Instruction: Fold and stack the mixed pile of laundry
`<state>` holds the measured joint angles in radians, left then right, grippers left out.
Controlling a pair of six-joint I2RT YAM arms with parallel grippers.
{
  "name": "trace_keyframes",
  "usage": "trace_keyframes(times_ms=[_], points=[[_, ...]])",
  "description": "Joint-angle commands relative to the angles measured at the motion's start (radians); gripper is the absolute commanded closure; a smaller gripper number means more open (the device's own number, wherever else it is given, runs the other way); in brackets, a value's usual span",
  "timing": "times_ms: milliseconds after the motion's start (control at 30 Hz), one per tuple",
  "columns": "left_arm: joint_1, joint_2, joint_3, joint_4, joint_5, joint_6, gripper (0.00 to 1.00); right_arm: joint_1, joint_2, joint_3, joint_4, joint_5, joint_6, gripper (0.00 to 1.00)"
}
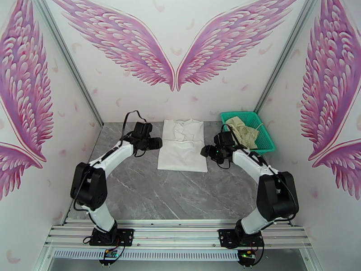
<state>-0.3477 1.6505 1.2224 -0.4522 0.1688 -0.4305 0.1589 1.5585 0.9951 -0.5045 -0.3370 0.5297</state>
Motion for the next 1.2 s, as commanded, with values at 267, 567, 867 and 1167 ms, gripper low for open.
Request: trace_keyframes(times_ms=[267,567,867,1167], points=[[-0.015,-0.089,-0.412,0.24,0.198,-0.17,0.22,-0.002,-0.045,-0.278,0.195,-0.233,0.083,0.28],[-0.03,-0.025,-0.416,0.338,0.189,-0.221,0.23,-0.028,-0.014,-0.231,0.191,-0.137,0.095,0.32],[-0.048,0.069,-0.352,0.336,0.127,-0.297,0.33,-0.059,0.092,-0.225,0.355,-0.224,0.238,0.41],[-0.075,0.157,-0.284,0.383,0.134,-0.33,0.46,-0.065,0.149,-0.237,0.507,-0.218,0.371,0.51]])
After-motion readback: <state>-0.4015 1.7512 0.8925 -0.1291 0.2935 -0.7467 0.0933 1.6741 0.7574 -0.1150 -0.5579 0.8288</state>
